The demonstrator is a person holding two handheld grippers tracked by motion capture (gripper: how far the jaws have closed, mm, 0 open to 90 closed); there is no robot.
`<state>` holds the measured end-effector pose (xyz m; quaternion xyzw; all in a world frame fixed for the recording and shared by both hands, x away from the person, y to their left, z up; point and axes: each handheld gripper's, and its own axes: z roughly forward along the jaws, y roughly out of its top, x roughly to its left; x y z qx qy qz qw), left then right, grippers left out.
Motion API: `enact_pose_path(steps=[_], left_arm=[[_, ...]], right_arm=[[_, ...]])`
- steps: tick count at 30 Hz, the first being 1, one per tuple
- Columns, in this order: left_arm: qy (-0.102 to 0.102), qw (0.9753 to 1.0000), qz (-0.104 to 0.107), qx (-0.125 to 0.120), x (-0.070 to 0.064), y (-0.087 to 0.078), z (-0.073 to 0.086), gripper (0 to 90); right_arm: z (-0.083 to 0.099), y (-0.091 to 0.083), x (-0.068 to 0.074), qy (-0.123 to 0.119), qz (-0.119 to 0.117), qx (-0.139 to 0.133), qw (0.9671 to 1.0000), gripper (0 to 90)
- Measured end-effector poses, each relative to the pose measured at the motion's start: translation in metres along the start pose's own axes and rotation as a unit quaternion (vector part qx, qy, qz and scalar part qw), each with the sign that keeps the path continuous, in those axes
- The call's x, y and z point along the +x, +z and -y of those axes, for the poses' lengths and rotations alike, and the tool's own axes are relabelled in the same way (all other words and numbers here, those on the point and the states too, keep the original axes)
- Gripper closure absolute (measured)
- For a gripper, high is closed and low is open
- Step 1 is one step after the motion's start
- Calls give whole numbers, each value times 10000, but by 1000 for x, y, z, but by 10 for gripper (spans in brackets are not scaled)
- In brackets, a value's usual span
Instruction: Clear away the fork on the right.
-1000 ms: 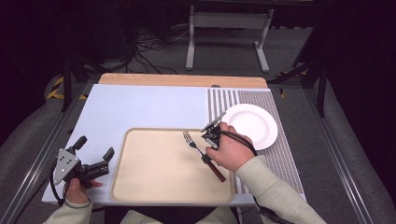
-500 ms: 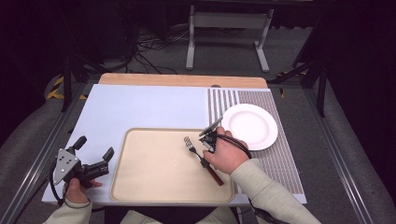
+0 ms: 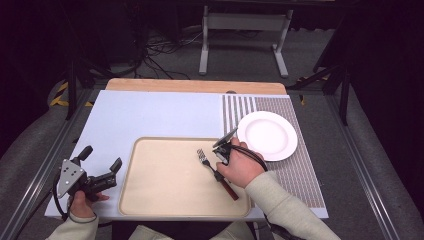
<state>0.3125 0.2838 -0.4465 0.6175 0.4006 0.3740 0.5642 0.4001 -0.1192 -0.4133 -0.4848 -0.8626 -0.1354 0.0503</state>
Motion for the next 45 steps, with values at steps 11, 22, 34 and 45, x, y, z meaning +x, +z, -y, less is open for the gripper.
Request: enact_pose_path(steps=[11,22,34,45], left_arm=[[-3,10000,0,-3,0,0,0,0],[-4,10000,-2,3,0,0,0,0],[-2,10000,-2,19,-1,0,0,0],[-20,10000,-4,6,0,0,0,0]], right_arm=[[0,2,0,-52,-80,-19,10000,727],[0,-11,-2,-391,-100,-392,9984,552],[-5,-22,-3,-1364,-245,-1471,9794,188],[-20,-25,5,-2574,-467,-2061,9429,258]])
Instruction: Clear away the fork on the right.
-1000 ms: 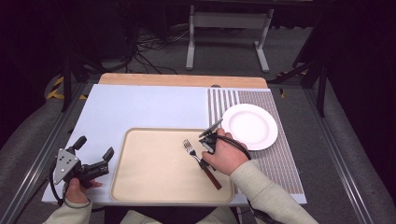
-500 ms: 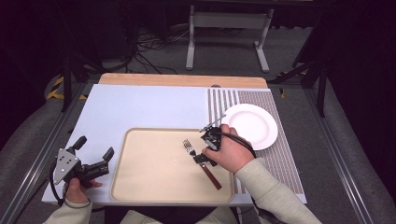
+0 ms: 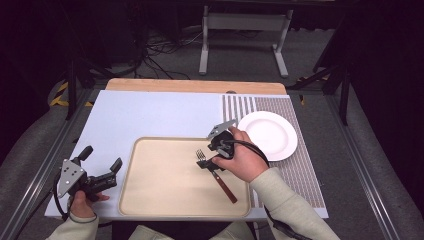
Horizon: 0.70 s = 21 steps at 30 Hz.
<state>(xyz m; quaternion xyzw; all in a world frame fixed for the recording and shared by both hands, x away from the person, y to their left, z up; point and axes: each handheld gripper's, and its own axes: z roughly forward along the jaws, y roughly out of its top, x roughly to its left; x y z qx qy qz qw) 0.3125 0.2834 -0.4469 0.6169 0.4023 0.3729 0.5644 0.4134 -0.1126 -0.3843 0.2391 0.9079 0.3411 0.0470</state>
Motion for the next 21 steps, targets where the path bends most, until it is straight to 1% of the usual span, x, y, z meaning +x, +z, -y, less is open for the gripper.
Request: enact_pose_path(steps=[1,2,3,4,7,9,10,11,12,14,16,18,19,20,21], left_arm=[[3,10000,2,0,0,0,0,0],[5,10000,3,-2,0,0,0,0],[3,10000,6,-3,0,0,0,0],[3,10000,6,-3,0,0,0,0],[-1,10000,5,-4,0,0,0,0],[16,10000,13,-5,1,0,0,0],[22,10000,9,3,1,0,0,0],[22,10000,13,4,1,0,1,0],[23,10000,13,6,1,0,1,0],[8,10000,15,4,1,0,1,0],[11,10000,16,3,0,0,1,0],[28,10000,20,2,1,0,1,0],[28,10000,13,7,1,0,1,0],[21,10000,10,10,1,0,1,0],[19,10000,9,10,1,0,1,0]], right_arm=[[-2,1,-1,-210,-26,-13,9998,260],[-4,2,-2,-357,-32,-20,9994,276],[-6,4,-4,-551,-60,-68,9984,311],[-6,4,-4,-551,-60,-68,9984,311],[-11,8,-7,-829,-185,-226,9961,388],[-15,12,-10,-1048,-222,-292,9938,443],[-16,14,-10,-1130,-251,-304,9928,455],[-17,17,-12,-1231,-289,-356,9913,468],[-18,20,-13,-1341,-315,-379,9897,503],[-20,28,-14,-1559,-271,-341,9868,569],[-21,34,-15,-1706,-257,-232,9847,628],[-22,42,-16,-1826,-283,-163,9827,717],[-22,42,-16,-1826,-283,-163,9827,717],[-22,44,-16,-1828,-262,-110,9827,751],[-22,48,-16,-1909,-237,-82,9813,803]])
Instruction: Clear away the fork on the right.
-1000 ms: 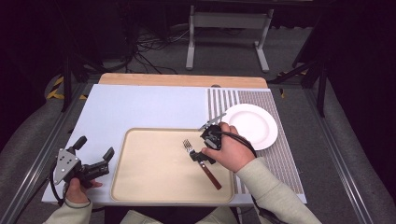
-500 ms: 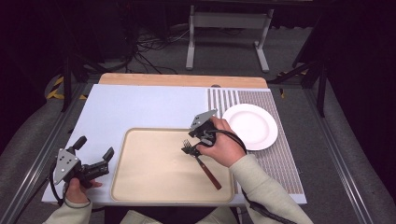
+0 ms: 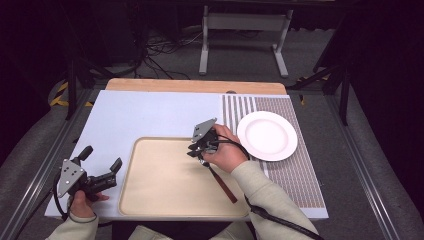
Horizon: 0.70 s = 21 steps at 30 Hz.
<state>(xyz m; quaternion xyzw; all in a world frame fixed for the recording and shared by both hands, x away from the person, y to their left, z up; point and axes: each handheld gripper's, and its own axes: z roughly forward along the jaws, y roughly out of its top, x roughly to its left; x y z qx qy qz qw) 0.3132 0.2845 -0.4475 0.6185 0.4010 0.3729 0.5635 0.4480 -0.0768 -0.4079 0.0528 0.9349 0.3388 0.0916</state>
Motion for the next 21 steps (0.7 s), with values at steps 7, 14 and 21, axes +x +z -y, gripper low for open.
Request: enact_pose_path(steps=[7,14,21], left_arm=[[1,10000,4,-3,0,0,0,0],[-7,10000,0,-6,0,0,0,0],[0,10000,8,-6,0,0,0,0]], right_arm=[[3,15,-2,-186,98,298,9993,900],[8,22,-4,-172,96,385,9991,900],[10,22,-5,-188,172,484,9985,900]])
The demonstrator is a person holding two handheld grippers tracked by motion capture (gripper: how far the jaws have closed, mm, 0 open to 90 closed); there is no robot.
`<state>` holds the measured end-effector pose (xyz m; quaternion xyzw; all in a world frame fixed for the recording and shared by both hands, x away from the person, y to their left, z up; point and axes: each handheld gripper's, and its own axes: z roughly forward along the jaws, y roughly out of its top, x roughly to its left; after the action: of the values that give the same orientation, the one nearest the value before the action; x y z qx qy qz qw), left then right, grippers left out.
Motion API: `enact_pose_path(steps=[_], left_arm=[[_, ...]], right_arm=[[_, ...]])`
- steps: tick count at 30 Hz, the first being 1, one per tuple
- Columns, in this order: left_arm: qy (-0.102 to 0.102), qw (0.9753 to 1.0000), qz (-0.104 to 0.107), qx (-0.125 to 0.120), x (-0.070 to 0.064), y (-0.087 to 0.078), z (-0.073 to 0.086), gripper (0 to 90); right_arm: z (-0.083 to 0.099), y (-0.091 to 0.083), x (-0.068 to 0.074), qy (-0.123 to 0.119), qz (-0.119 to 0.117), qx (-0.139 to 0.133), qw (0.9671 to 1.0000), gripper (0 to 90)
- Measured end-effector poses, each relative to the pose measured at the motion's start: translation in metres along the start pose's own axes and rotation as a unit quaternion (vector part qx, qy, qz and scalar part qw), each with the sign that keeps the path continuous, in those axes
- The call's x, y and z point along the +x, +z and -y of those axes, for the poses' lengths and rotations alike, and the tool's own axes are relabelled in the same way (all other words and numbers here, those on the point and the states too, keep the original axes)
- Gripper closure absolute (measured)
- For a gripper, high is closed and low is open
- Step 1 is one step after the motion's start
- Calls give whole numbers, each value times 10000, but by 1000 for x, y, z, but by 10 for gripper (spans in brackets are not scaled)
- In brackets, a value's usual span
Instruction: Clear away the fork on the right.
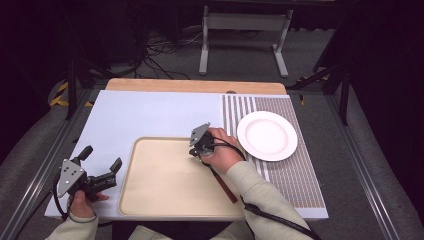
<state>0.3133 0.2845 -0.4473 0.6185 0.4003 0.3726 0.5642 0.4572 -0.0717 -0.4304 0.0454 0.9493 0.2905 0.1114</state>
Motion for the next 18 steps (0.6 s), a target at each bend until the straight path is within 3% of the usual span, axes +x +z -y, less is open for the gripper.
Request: enact_pose_path(steps=[9,18], left_arm=[[-5,10000,3,9,0,0,0,0],[-26,10000,-2,9,0,0,0,0]], right_arm=[[7,-3,-5,43,155,230,9996,900],[23,-12,-14,242,349,407,9983,900]])
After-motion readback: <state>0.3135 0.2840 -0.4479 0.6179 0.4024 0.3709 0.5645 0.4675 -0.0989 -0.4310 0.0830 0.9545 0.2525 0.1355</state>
